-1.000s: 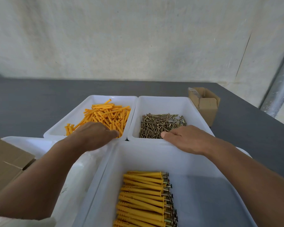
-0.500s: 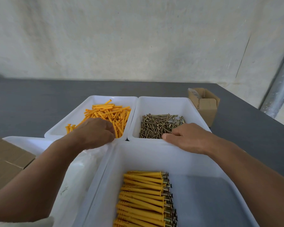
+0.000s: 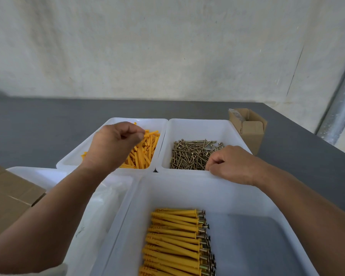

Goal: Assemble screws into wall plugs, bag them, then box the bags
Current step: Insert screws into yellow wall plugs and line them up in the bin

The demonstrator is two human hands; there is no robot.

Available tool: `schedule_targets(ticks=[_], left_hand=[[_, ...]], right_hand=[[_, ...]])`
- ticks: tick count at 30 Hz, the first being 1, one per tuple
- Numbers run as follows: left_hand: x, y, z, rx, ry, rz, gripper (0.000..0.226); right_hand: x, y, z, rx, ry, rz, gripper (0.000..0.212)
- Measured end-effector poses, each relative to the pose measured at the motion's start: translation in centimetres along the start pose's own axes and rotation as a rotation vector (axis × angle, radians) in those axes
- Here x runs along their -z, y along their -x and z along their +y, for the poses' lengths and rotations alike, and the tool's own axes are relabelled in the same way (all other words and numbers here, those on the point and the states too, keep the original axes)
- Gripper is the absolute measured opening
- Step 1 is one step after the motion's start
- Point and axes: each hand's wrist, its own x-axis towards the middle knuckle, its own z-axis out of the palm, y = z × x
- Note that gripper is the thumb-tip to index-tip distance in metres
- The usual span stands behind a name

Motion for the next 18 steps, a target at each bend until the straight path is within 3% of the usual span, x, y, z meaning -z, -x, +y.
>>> schedule_targets(ticks=[8,18], left_hand=[[0.3,-0.4,0.8,0.292,0.597,0.092,0.009],[-0.2,-0.1,1.1,0.501,0.850,0.023,0.010]], right_hand=[[0.1,-0.2,-0.6,0.177,-0.171,0.278,0.018],[0.0,0.0,-1.2,0.291,-0.244,0.373,0.021]])
